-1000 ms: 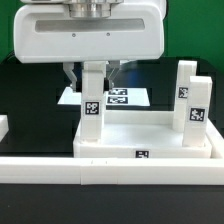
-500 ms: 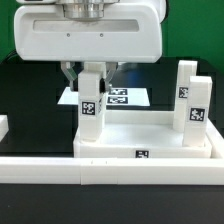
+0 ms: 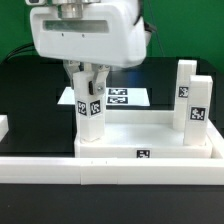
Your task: Assemble desk
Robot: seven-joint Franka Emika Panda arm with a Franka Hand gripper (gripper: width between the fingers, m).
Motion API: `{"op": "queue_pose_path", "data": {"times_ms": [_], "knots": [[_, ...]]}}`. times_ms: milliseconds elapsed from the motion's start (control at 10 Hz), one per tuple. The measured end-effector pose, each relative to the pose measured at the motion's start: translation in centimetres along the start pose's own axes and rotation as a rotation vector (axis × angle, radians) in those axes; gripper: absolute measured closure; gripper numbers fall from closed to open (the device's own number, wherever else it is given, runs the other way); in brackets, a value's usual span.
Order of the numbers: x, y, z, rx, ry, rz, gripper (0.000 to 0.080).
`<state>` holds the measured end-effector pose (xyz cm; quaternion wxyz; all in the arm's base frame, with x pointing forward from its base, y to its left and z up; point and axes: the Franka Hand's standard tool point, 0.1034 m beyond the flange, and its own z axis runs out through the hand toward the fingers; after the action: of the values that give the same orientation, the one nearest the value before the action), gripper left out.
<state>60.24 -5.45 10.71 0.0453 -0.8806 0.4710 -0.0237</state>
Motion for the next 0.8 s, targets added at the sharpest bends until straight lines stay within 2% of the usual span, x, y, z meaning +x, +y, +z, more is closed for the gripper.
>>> {"op": "queue_pose_path", "data": {"times_ms": [300, 400, 500, 600, 700, 800], "knots": [[-0.19, -0.37, 0.07, -0.011, -0.016, 0.255, 0.0512], [-0.18, -0.37, 0.08, -0.011, -0.015, 0.274, 0.0512], [-0.18, -0.37, 0.09, -0.011, -0.015, 0.246, 0.0456], [-0.18, -0.34, 0.12, -0.012, -0.015, 0.216, 0.0456], [-0.06, -0.33, 0.18, -0.014, -0.016, 0.18, 0.0273], [0.12, -0.23, 0.18, -0.018, -0.014, 0.101, 0.0273]]}}
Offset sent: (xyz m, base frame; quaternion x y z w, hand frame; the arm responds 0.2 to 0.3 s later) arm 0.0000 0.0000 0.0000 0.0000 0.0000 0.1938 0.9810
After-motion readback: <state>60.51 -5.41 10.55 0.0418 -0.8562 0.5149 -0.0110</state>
